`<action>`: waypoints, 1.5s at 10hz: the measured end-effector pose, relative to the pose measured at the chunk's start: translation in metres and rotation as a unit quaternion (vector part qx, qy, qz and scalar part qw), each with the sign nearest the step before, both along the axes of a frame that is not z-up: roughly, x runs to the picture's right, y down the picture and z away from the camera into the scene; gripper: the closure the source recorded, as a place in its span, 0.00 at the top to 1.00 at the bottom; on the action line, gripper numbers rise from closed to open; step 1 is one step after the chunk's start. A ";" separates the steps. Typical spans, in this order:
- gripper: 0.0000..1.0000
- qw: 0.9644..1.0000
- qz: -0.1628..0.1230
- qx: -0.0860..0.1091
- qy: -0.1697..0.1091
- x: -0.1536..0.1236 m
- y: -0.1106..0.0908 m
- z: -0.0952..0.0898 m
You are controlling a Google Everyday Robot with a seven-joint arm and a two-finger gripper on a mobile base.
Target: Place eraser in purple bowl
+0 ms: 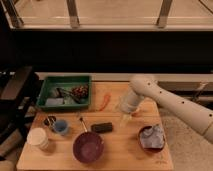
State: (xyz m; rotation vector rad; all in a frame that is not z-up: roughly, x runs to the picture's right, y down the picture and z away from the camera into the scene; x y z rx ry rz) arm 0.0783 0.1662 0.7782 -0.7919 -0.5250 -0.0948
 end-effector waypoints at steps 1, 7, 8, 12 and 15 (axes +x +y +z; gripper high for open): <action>0.65 1.000 0.003 -0.008 -0.003 -0.004 0.006 0.007; 0.65 0.997 0.037 -0.055 -0.029 -0.019 0.040 0.039; 0.65 0.996 0.048 -0.060 -0.039 -0.023 0.045 0.043; 0.58 0.991 0.076 -0.080 -0.073 -0.044 0.062 0.055; 0.29 0.991 0.076 -0.080 -0.077 -0.044 0.061 0.056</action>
